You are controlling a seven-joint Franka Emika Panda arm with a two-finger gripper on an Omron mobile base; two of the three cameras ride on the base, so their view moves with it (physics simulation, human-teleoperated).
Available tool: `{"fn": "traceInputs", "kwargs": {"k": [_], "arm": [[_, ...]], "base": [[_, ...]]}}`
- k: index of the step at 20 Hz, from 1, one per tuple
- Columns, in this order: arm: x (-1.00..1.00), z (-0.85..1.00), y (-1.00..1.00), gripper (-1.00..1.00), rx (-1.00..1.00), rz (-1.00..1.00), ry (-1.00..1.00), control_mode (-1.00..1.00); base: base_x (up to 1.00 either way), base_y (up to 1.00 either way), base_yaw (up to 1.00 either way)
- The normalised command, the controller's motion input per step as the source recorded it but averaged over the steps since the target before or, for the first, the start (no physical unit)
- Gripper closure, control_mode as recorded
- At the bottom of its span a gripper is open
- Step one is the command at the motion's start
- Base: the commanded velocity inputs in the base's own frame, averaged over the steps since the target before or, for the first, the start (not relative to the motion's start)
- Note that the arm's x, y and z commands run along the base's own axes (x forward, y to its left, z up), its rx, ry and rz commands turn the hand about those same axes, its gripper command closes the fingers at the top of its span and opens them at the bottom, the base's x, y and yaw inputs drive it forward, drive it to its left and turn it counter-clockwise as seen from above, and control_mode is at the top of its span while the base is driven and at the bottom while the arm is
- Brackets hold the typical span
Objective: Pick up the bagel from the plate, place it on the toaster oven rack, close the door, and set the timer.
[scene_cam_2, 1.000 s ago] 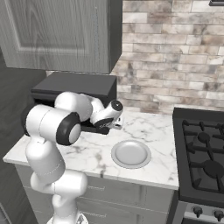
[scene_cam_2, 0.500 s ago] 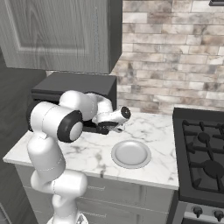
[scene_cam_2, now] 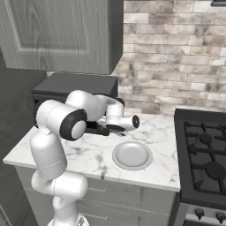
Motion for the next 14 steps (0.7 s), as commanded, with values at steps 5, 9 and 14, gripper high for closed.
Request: {"fn": "traceInputs", "kwargs": {"k": [5,9,14], "arm": [[0.18,-0.29,-0.68,1.00,0.43,0.21,0.03,-1.00],[0.15,-0.32,-0.54,1.00,0.38,0.21,0.03,-1.00],[0.07,-0.34,-0.25,1.00,0.27,0.17,0.04,-1.00]], "base": [[0.00,0.00,0.00],[0.00,0.00,0.00],[0.00,0.00,0.00]]}}
